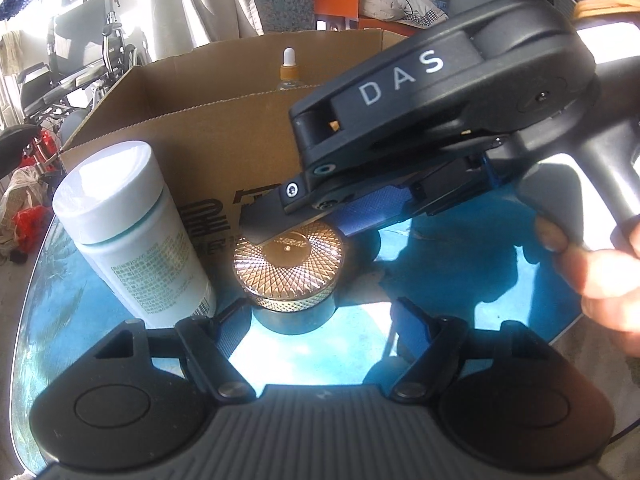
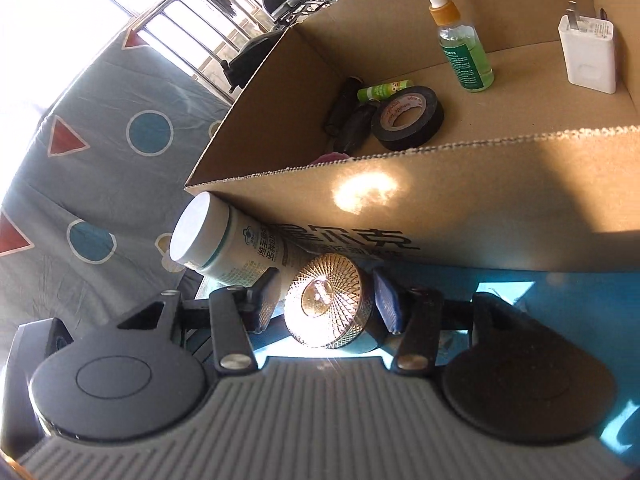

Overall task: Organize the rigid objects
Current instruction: 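Move the right gripper to the bronze lidded jar and grasp it, then carry the bronze jar into the box and open the right gripper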

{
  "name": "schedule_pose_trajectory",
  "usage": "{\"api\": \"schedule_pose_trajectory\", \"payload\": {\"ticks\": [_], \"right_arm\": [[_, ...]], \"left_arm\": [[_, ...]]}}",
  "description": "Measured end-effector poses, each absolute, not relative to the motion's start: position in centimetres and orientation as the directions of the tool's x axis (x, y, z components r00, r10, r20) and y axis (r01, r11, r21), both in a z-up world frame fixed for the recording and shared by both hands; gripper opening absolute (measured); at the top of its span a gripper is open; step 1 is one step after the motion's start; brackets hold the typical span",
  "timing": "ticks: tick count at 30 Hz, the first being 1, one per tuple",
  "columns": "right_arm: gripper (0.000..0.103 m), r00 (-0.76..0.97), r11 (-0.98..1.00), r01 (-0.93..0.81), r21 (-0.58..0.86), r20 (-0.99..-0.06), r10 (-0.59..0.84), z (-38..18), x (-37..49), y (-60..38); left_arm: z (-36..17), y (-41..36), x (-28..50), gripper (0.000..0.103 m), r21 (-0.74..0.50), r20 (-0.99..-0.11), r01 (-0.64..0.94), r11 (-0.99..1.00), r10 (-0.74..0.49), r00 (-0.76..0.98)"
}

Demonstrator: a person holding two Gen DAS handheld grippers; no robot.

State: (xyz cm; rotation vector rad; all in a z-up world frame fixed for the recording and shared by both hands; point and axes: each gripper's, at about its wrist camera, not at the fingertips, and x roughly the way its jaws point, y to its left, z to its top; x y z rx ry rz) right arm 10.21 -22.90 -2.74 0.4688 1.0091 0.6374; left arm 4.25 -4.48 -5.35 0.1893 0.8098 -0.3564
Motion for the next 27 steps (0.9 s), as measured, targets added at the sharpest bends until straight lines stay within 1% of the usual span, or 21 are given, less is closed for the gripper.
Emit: {"api": "schedule_pose_trajectory", "payload": {"ticks": [14, 27], "right_arm": [[0.054, 0.463, 0.744, -0.168, 0.646, -0.615, 0.638, -2.6, 6.5, -29.2], [0.054, 0.487, 0.732, -0.132, 0.668, -0.6, 0.635, -2.9, 5.6, -30.7]], "left_arm": [[-5.5, -8.8, 3.1, 0.078, 0.038, -0.739, 0.514, 0.857, -0.322, 0.592], [-5.4, -9.2, 3.6, 0.077, 0.075, -0.732, 0.52, 0.851, -0.307, 0.608]]}}
